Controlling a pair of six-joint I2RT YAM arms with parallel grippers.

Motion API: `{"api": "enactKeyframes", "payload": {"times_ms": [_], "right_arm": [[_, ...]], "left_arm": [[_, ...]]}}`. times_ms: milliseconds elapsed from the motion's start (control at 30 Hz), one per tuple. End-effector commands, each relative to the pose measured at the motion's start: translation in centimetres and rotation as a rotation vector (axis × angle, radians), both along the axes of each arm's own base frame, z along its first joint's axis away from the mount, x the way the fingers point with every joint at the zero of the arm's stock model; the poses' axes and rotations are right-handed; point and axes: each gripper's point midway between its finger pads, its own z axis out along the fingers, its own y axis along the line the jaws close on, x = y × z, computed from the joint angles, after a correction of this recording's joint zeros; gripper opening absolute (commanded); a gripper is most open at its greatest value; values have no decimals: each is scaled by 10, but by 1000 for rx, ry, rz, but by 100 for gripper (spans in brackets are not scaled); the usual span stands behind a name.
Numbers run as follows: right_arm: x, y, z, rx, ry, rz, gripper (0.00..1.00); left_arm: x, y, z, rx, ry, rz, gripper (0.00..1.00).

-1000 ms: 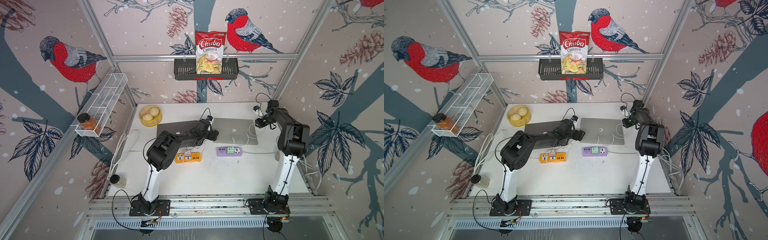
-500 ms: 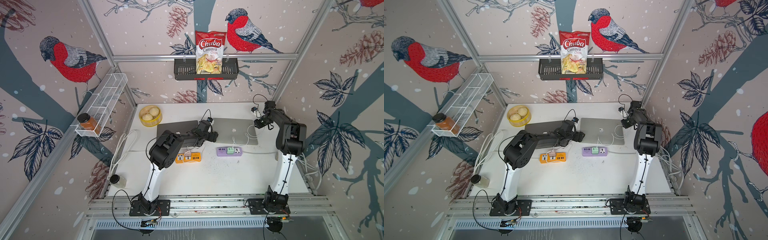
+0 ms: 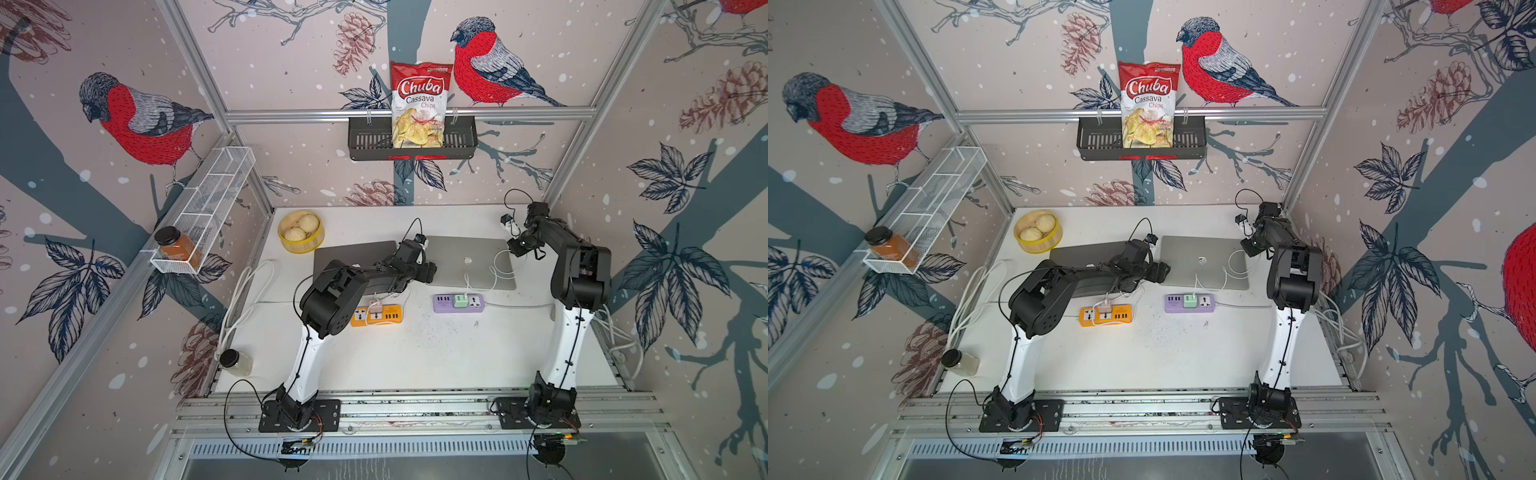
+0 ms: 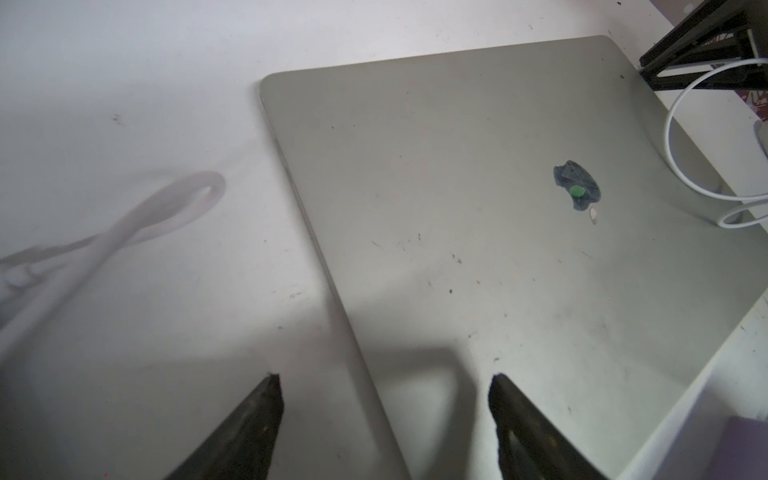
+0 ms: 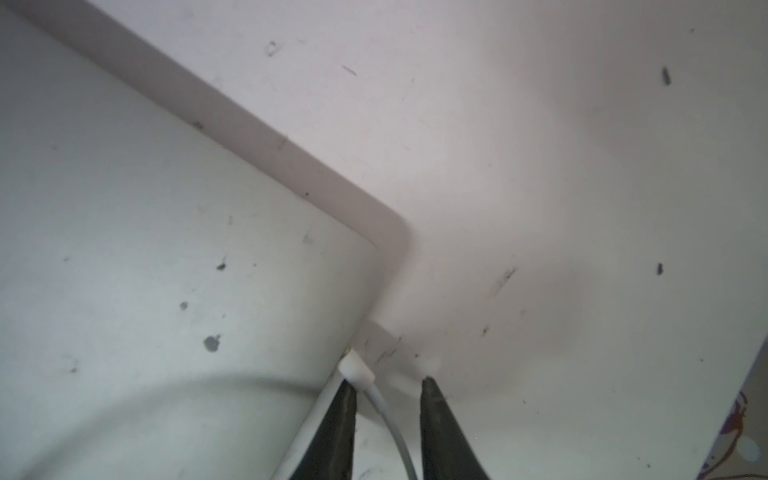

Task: Unplug the laptop charger
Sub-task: Remove the charging cable from the laptop.

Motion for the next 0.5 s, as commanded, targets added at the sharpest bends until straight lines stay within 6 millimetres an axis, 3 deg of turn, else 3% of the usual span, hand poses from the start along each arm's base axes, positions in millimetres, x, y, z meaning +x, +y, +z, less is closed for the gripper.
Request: {"api": "enactKeyframes", "payload": {"times_ms": [0, 267, 467], "right_arm": [[-1, 3, -2, 12, -1, 32, 27], [-2, 3, -6, 3, 6, 54, 13], [-1, -2, -8, -18, 1, 52, 8]], "left_arm": [[-5, 2, -10, 11, 41, 2, 79], [-5, 1, -13, 9, 45, 0, 78], [-5, 2, -14, 11, 47, -3, 78]]}}
